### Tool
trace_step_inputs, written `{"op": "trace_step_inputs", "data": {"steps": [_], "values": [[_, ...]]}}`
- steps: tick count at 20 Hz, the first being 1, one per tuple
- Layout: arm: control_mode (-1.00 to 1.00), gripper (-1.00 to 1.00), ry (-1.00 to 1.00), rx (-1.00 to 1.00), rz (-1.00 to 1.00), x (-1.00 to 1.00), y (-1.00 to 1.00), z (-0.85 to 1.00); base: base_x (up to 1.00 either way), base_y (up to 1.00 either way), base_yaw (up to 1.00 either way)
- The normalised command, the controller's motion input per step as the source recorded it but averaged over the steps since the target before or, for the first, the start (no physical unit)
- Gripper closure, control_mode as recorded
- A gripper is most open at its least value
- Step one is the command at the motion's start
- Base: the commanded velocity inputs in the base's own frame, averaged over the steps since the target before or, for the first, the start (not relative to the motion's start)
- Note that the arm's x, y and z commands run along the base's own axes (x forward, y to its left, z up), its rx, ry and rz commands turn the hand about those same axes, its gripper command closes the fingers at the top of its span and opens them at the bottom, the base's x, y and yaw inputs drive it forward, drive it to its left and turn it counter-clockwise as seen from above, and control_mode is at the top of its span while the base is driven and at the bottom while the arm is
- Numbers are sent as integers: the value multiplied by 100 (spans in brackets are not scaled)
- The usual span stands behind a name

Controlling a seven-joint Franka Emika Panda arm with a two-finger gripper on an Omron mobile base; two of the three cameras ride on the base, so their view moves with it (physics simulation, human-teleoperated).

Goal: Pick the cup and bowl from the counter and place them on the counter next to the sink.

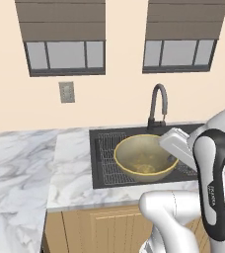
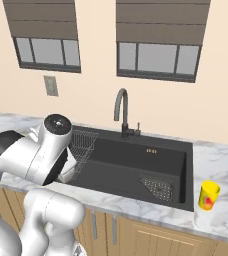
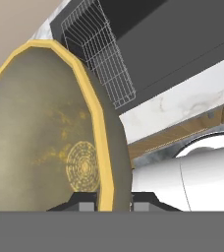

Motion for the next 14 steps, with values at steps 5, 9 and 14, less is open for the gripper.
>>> {"op": "trace_step_inputs", "data": {"steps": [5,9,14], "values": [[-100,100,0,-2,-4,25,34,0,0,0,0],[-100,100,0,-4,-13,62,72,0,0,0,0],[-100,100,0,-2,-12,58,59,0,0,0,0]]}}
